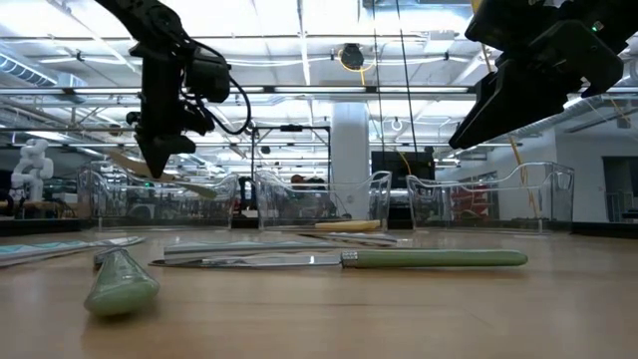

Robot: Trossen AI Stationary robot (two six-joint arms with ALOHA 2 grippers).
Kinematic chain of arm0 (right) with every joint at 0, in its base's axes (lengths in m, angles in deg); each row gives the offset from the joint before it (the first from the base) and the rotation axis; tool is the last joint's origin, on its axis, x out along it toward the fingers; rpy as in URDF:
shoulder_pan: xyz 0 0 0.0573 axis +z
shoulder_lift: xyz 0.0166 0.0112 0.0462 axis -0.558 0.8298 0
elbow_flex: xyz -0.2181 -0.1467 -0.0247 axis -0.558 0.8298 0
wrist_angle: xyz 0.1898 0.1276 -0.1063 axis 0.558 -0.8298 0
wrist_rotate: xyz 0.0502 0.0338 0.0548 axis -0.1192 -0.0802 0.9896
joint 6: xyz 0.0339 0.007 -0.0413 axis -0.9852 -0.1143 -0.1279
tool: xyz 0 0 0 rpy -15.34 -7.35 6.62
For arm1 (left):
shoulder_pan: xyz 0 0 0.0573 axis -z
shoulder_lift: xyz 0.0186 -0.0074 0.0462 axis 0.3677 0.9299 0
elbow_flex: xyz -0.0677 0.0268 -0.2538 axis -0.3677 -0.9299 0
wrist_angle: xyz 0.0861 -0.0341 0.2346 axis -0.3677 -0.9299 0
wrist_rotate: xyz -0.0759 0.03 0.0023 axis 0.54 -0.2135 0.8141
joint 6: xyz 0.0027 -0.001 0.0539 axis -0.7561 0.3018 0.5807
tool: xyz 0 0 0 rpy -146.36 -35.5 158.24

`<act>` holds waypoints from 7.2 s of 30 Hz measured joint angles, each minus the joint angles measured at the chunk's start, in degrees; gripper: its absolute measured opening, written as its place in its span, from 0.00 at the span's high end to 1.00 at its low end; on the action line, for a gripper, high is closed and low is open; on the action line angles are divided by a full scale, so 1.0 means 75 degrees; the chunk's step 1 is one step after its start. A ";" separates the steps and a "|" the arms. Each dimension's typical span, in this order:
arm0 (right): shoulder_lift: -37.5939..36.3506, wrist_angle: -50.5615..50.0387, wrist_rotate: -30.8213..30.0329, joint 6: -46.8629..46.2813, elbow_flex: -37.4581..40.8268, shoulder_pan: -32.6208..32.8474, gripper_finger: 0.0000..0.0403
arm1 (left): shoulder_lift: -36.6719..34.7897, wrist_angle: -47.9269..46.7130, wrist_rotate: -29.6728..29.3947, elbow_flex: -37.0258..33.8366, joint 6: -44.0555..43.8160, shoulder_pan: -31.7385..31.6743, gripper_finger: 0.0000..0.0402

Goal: Sort silverware by color (type)
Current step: Put the top green table knife into the left transparent bin, then put the right green table knife into the left transparent bin

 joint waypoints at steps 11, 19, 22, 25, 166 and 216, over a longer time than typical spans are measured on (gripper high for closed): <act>0.0000 0.0000 0.0020 -0.0003 0.0000 0.0000 0.58 | 0.0000 0.0006 -0.0006 0.0000 -0.0254 -0.0202 0.93; 0.0000 0.0000 0.0050 -0.0006 0.0000 0.0000 0.58 | 0.0000 0.0000 -0.0009 0.0000 -0.0434 -0.0365 0.82; 0.0000 0.0000 0.0052 -0.0004 0.0000 -0.0002 0.58 | 0.0000 0.0090 -0.0036 0.0000 -0.0597 -0.0364 0.81; 0.0000 0.0001 0.0052 -0.0006 -0.0002 -0.0003 0.58 | 0.0000 0.0398 -0.0070 0.0000 -0.0705 -0.0292 0.80; 0.4377 0.4992 0.1185 0.0145 -0.0460 0.1786 0.41 | 0.4182 0.4926 0.1347 0.1416 -0.2343 0.8777 0.80; 0.3926 0.3609 0.0553 0.0211 -0.0462 0.1728 0.93 | 0.4834 0.7637 0.0976 0.2588 -0.1322 0.8232 0.73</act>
